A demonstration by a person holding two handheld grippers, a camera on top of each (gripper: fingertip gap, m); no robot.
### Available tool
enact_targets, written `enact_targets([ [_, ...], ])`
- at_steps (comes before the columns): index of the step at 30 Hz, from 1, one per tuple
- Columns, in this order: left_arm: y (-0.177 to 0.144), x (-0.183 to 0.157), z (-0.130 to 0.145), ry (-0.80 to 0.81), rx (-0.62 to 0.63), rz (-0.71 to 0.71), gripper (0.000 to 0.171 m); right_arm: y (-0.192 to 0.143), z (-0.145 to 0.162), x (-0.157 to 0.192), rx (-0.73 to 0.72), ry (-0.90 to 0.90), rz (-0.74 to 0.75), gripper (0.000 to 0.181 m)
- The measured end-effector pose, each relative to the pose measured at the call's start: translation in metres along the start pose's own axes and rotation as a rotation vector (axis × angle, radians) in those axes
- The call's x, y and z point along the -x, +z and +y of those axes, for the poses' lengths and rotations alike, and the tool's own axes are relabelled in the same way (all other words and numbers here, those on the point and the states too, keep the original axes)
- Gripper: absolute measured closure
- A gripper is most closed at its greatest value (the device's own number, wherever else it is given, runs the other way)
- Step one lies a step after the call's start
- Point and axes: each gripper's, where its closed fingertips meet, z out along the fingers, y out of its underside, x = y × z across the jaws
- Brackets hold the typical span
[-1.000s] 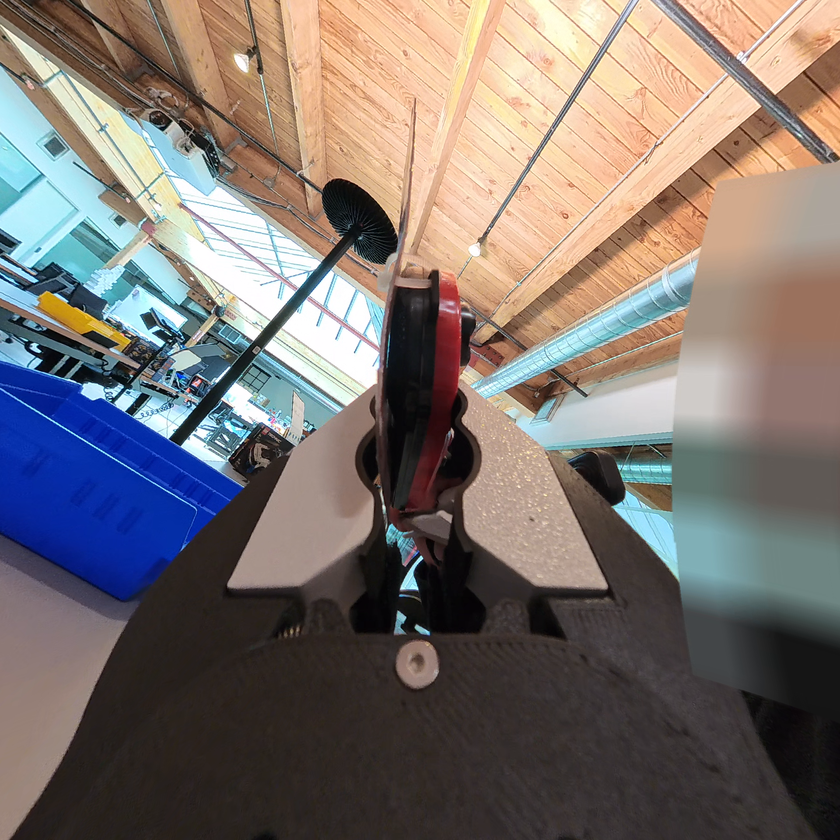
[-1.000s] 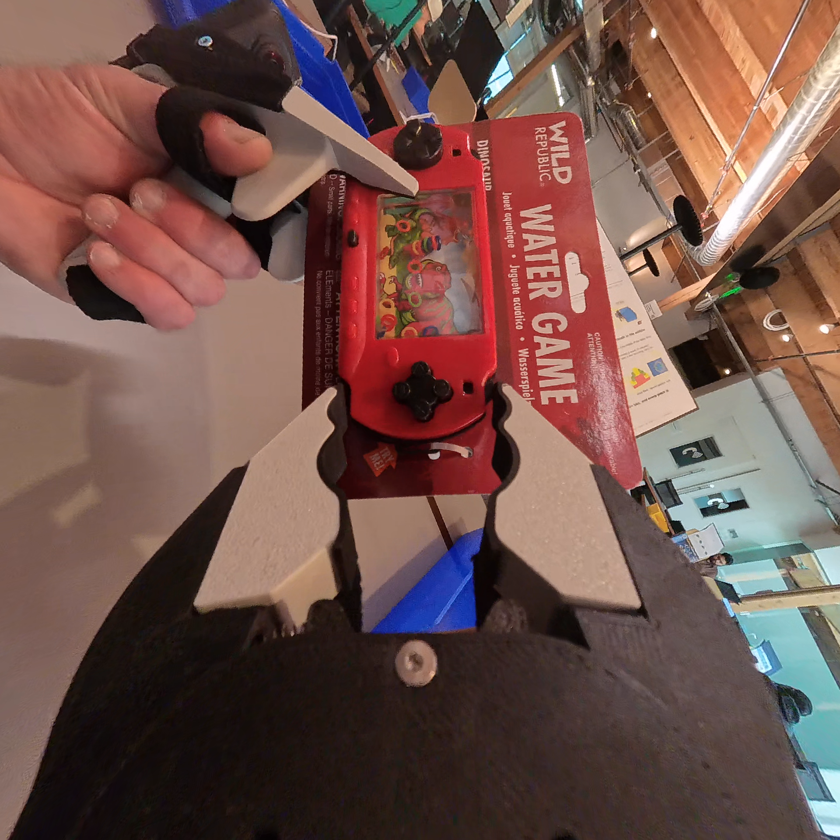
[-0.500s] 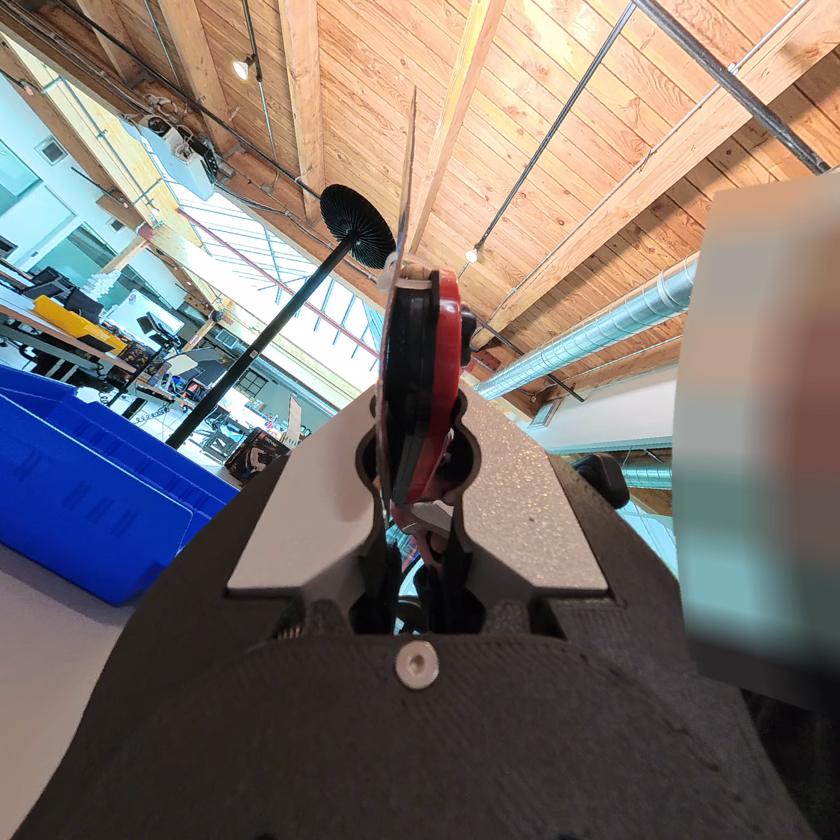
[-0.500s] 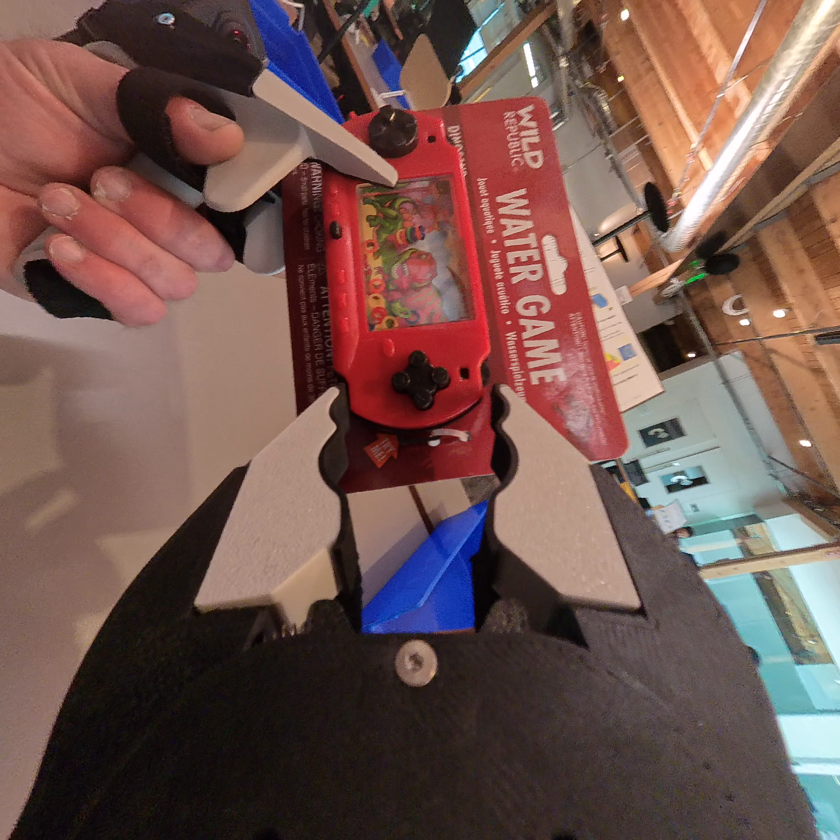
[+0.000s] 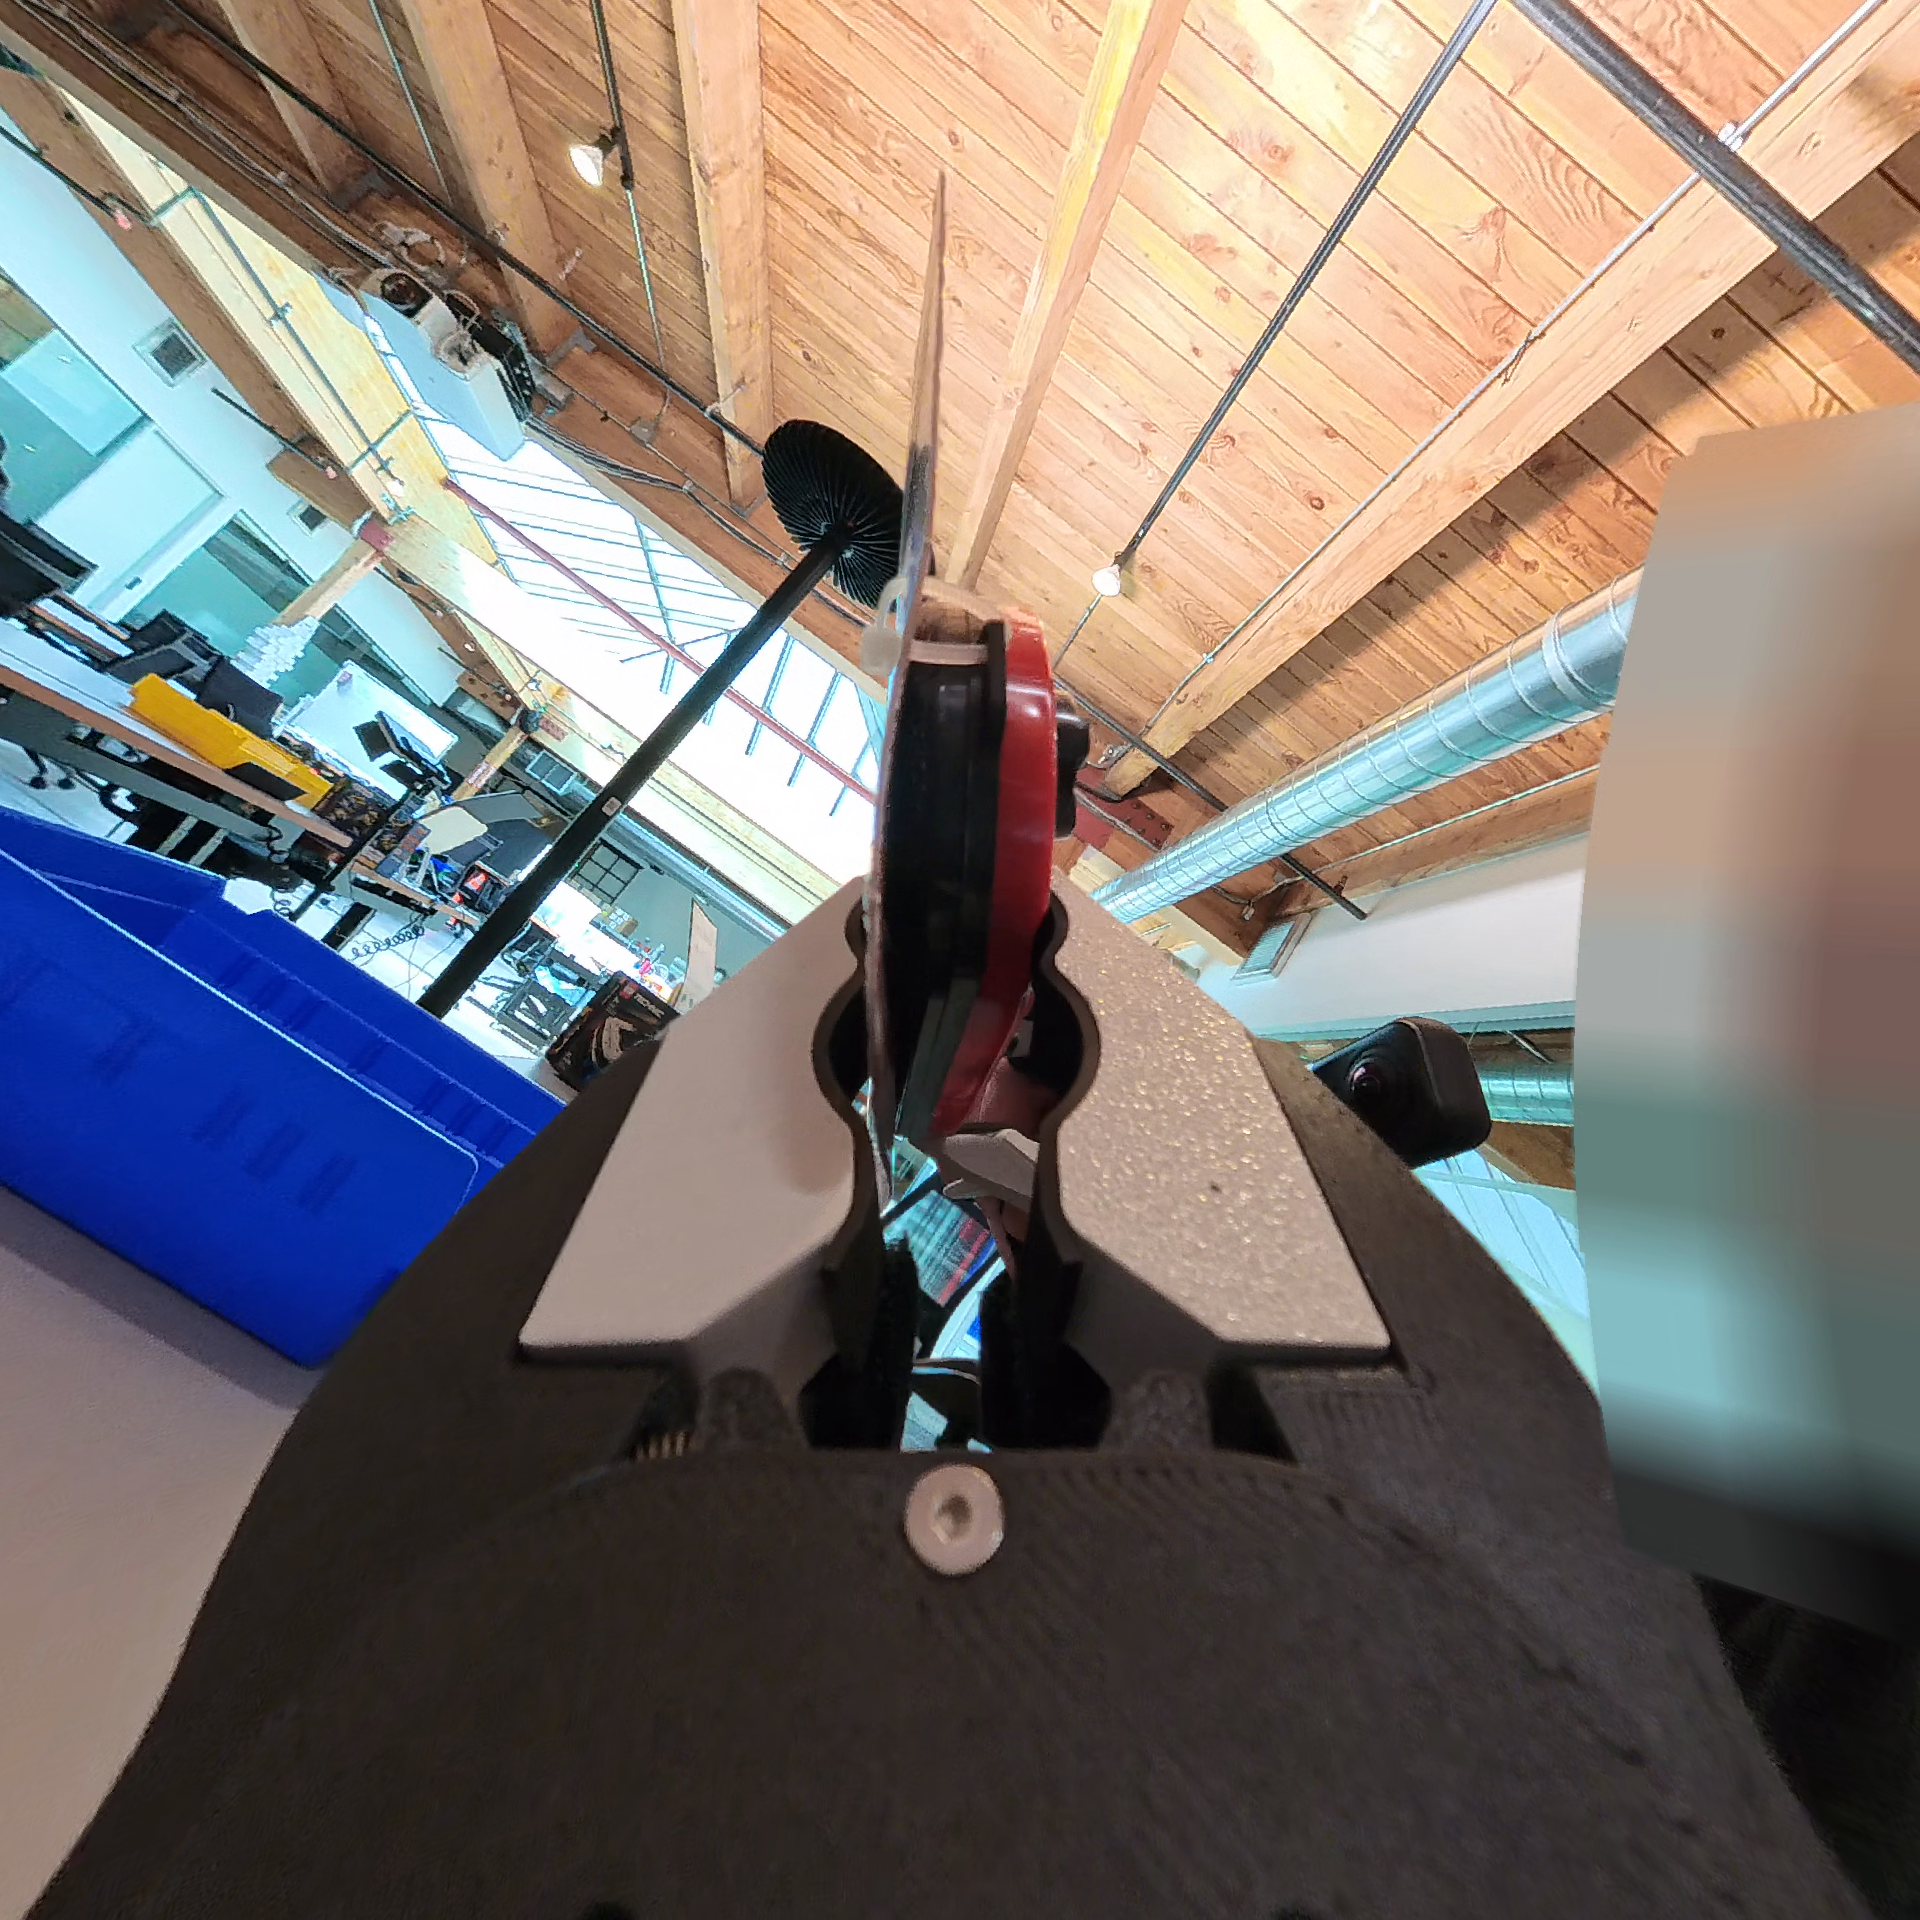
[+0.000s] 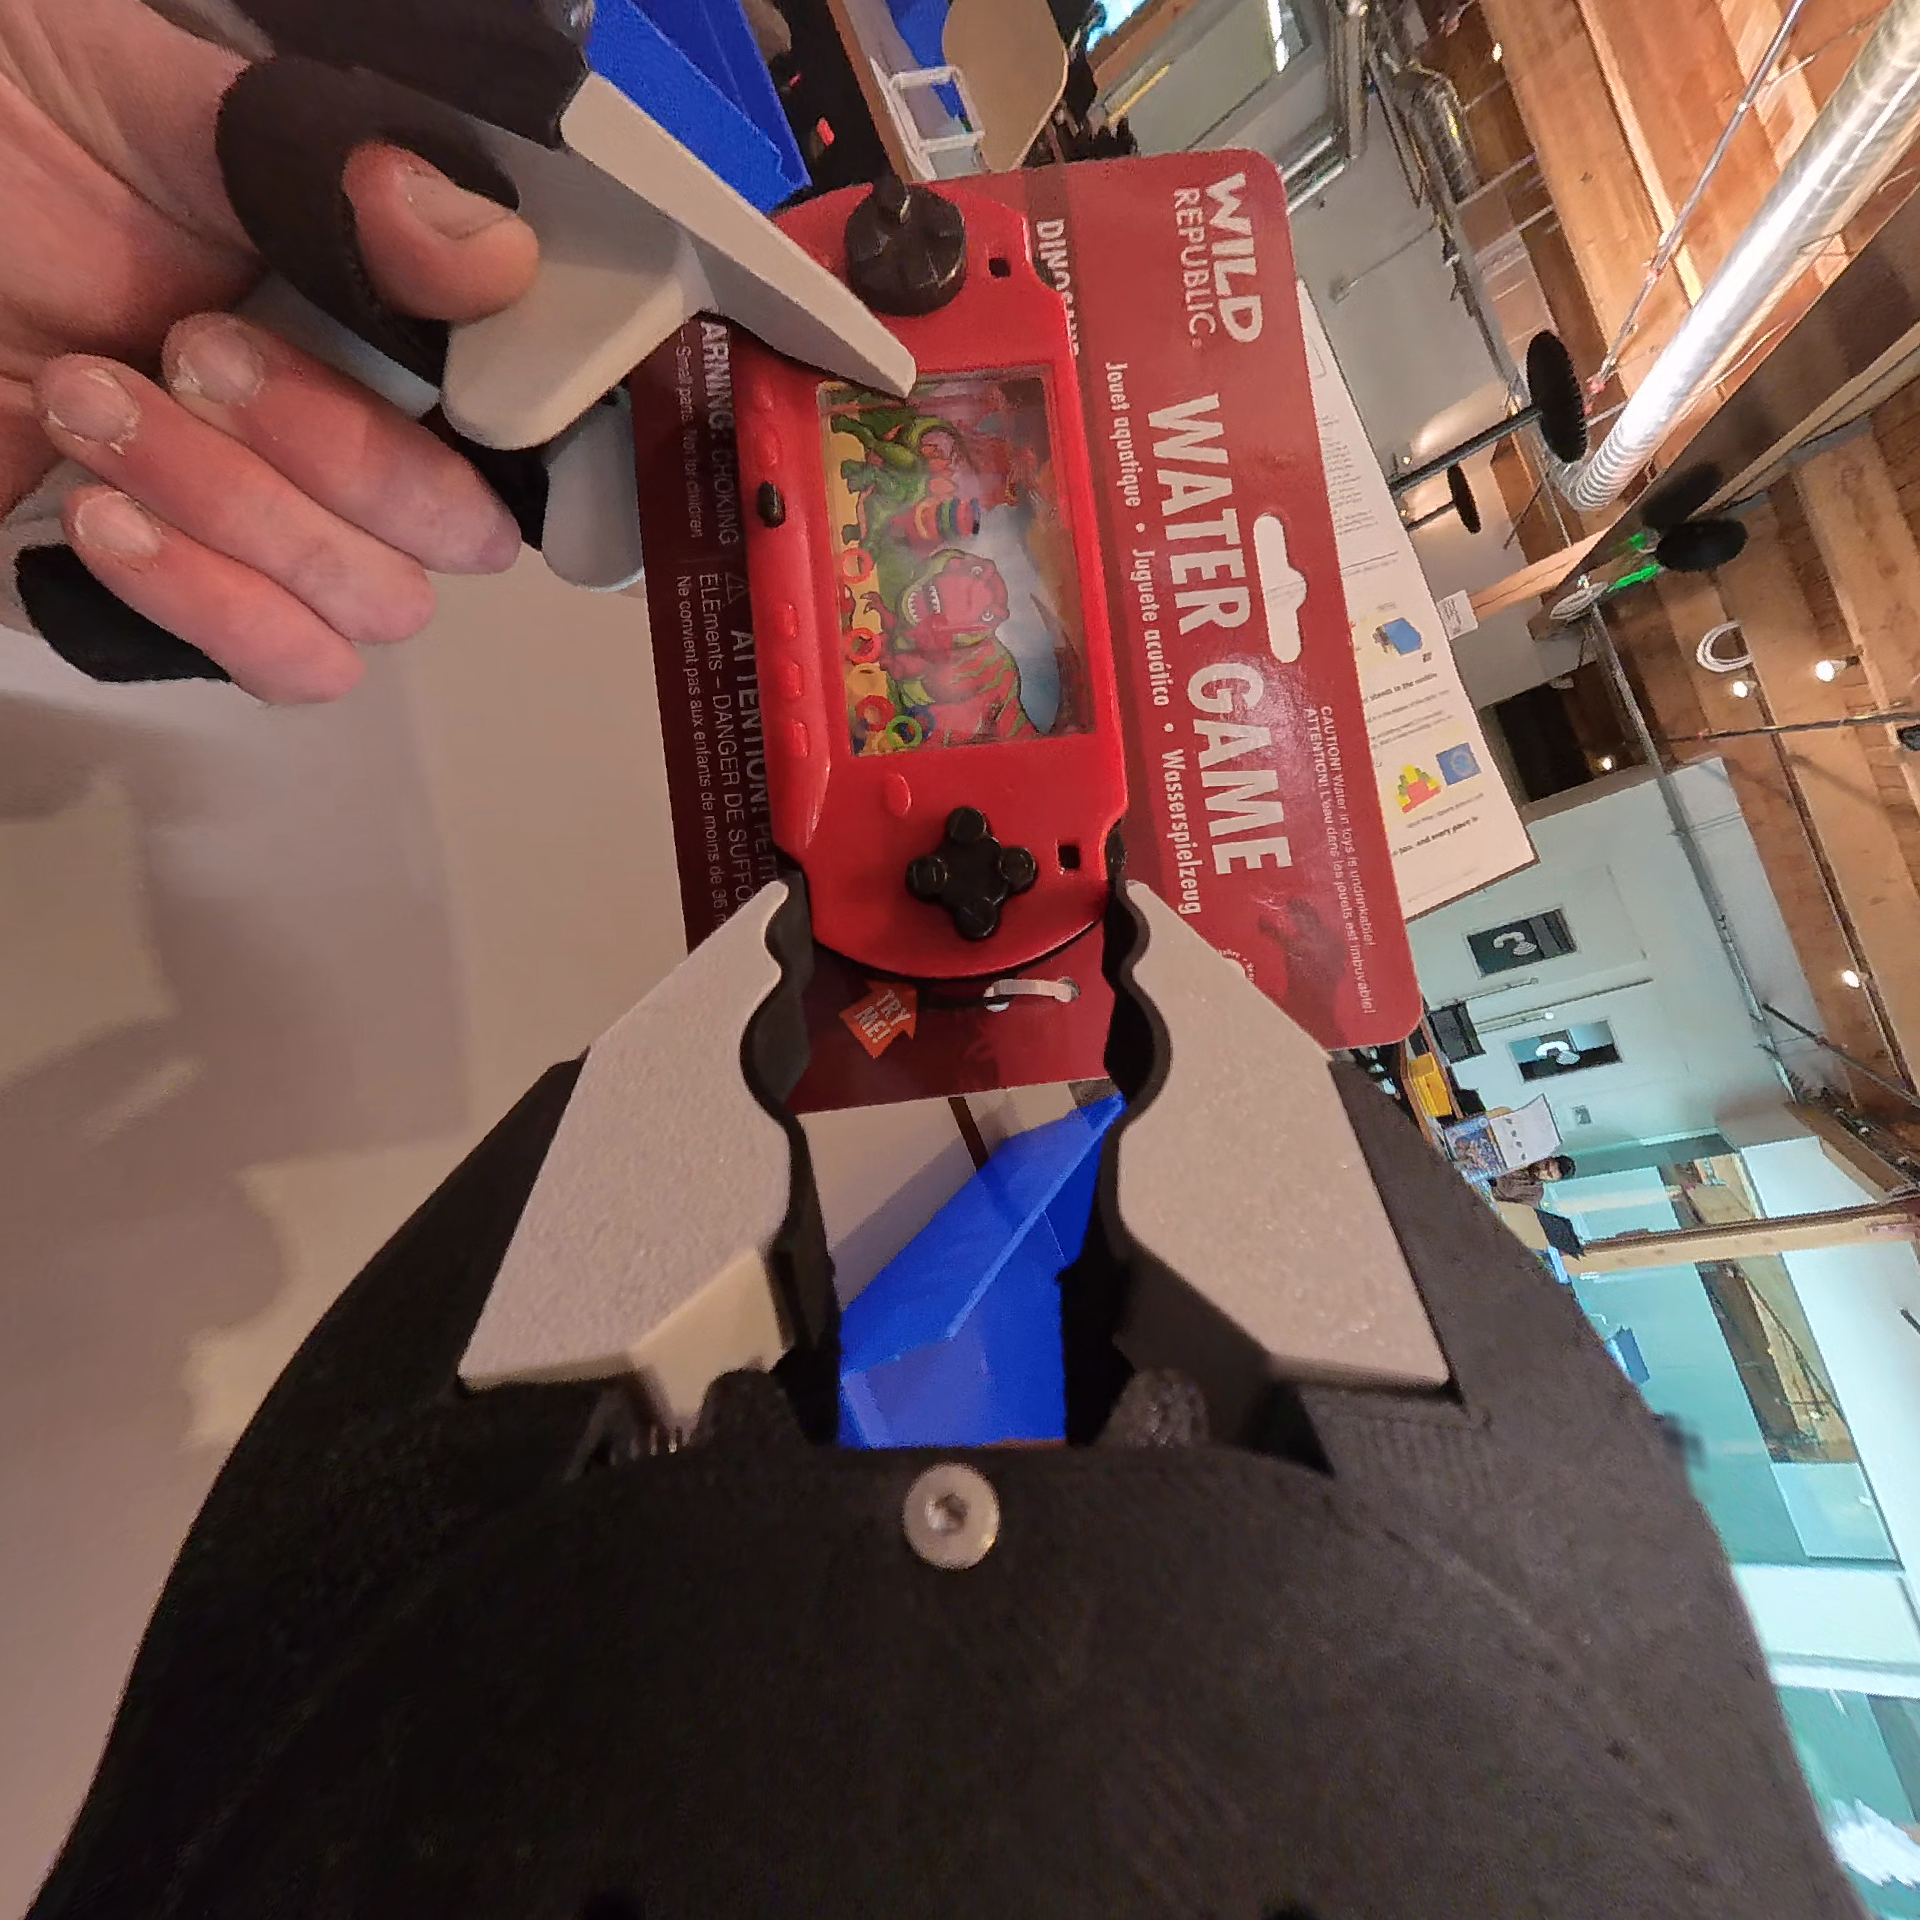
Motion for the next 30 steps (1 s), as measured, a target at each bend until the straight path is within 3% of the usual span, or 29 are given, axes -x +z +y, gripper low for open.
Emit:
enact_targets([
  [3,-0.001,0.000,-0.004,-0.010,-0.021,0.004,0.149,-0.001,-0.004,-0.003,-0.029,0.025,0.022,0.125],
  [5,-0.002,0.001,-0.007,-0.015,-0.040,0.001,0.149,-0.007,-0.011,-0.010,-0.074,0.025,0.084,0.114],
  [11,-0.006,0.008,-0.011,-0.061,-0.078,-0.028,0.149,-0.014,-0.020,0.011,-0.090,-0.101,0.130,0.128],
  [13,-0.005,0.005,-0.011,-0.060,-0.076,-0.018,0.149,-0.018,-0.018,0.006,-0.138,0.040,0.153,0.126],
  [16,-0.005,-0.001,-0.012,-0.046,-0.078,0.007,0.149,-0.032,0.002,-0.024,-0.219,0.420,0.217,0.113],
  [18,-0.005,-0.004,-0.013,-0.045,-0.080,0.030,0.149,-0.028,0.010,-0.024,-0.302,0.747,0.061,0.091],
  [22,-0.001,-0.008,-0.005,-0.035,-0.056,0.061,0.149,-0.019,0.007,-0.019,-0.543,1.205,-0.268,0.113],
  [26,0.001,-0.011,0.002,0.008,-0.016,0.068,0.148,-0.005,0.003,-0.010,-0.574,1.255,-0.383,0.120],
  [29,0.001,-0.008,0.003,0.007,-0.013,0.063,0.149,-0.005,-0.007,-0.011,-0.633,1.263,-0.437,0.146],
  [30,0.001,-0.007,0.005,0.013,-0.006,0.060,0.148,-0.005,-0.009,-0.011,-0.645,1.261,-0.454,0.148],
])
